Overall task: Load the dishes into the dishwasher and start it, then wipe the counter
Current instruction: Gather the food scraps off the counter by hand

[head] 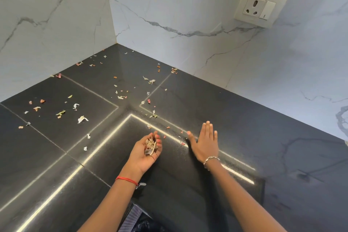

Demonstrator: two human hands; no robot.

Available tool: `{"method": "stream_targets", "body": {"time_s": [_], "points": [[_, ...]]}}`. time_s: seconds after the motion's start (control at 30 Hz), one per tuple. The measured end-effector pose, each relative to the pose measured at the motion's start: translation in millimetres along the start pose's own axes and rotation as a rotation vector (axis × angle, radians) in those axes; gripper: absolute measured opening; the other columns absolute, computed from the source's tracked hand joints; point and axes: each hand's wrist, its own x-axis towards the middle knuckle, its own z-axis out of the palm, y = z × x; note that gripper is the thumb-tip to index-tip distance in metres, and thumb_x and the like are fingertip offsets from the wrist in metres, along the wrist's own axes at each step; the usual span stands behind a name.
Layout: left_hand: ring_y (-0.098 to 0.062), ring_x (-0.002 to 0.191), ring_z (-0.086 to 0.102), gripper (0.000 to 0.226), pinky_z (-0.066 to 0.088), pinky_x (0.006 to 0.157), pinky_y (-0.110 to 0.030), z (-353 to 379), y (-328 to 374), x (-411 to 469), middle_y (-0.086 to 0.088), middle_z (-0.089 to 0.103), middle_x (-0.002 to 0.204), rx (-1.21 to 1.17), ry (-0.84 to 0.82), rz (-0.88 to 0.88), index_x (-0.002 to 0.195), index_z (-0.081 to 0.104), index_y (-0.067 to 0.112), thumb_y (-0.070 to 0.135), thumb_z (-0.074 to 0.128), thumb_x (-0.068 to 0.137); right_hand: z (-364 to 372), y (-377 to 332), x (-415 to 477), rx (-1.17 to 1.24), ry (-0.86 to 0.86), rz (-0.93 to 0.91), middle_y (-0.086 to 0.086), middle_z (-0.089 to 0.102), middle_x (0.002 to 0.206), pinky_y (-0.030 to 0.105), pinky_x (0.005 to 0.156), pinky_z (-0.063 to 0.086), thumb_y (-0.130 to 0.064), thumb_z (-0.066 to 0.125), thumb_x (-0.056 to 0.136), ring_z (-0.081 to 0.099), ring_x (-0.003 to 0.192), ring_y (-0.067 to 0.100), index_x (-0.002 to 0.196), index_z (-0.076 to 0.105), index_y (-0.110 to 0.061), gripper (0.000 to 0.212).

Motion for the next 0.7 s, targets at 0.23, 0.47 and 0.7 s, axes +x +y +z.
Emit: {"method": "stream_targets", "body": {"time_s": [0.23,0.47,0.7], "points": [[-0.014,0.047,0.054,0.053,0.048,0.043,-0.021,-3,12,6,-0.006,0.054,0.061,-0.004,0.022,0.047,0.073,0.06,0.003,-0.006,0.087,0.028,19,-46,-18,0.25,-0.083,-0.341,-0.002,-0.005,0.157,0.022,0.115,-0.006,-0.058,0.018,0.093,-0.011,0.14,0.003,0.149,0.0,-0.013,0.074],[-0.012,0.045,0.051,0.004,0.046,0.042,-0.019,4,13,3,-0.004,0.052,0.058,0.023,0.08,0.056,0.072,0.049,0.009,0.012,0.051,0.075,19,-60,18,0.057,-0.114,-0.401,0.002,-0.001,0.158,0.029,0.116,-0.007,-0.047,0.023,0.099,-0.005,0.145,0.013,0.15,0.004,-0.012,0.065],[-0.012,0.043,0.05,0.015,0.046,0.042,-0.019,-10,19,2,-0.004,0.05,0.057,-0.001,0.103,0.036,0.071,0.045,0.01,0.009,0.057,0.081,9,-54,-15,0.319,-0.269,-0.597,-0.009,0.028,0.15,0.02,0.116,0.007,-0.026,0.032,0.102,0.016,0.135,-0.004,0.142,0.038,-0.016,0.041]]}}
